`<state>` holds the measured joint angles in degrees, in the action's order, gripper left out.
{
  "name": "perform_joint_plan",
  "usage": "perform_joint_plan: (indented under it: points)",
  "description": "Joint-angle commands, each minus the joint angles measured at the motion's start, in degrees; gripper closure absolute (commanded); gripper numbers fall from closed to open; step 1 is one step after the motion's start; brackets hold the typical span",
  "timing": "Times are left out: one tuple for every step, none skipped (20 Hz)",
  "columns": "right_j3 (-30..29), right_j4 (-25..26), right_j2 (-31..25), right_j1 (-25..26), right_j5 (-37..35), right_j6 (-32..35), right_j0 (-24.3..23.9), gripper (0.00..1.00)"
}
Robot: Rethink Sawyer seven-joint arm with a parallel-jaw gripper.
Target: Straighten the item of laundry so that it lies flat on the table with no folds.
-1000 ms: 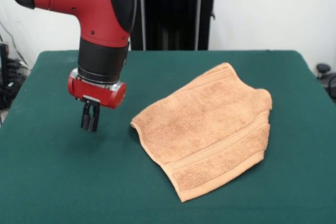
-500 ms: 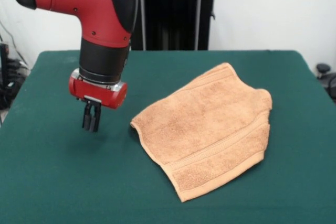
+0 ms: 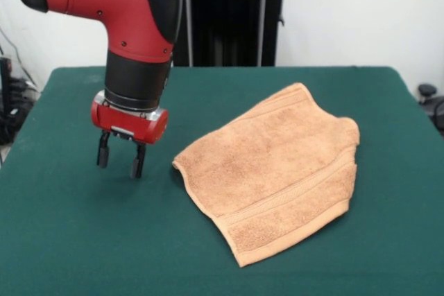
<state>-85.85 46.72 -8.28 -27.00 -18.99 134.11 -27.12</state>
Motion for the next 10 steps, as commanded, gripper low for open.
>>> perform_joint_plan:
  points:
    - [-6.75,-0.38,-5.32,4.15,-4.46,-6.64,2.25,0.0]
    - [-6.8,-0.46,-5.33,4.13,-4.49,-6.56,2.27,0.0]
    - [-6.81,-0.45,-5.3,4.14,-4.39,-6.43,2.33,0.0]
    - [-6.88,-0.5,-5.32,4.13,-4.37,-6.37,2.33,0.0]
    - [-6.93,-0.55,-5.33,4.15,-4.31,-6.26,2.34,0.0]
    - [-6.98,-0.59,-5.34,4.17,-4.24,-6.14,2.34,0.0]
    - [-7.02,-0.61,-5.26,4.16,-4.11,-5.9,2.43,0.0]
    - [-6.98,-0.7,-5.31,4.12,-4.15,-5.86,2.43,0.0]
    - [-7.0,-0.74,-5.25,4.16,-4.12,-5.71,2.48,0.0]
    - [-7.04,-0.8,-5.19,4.14,-4.06,-5.48,2.59,0.0]
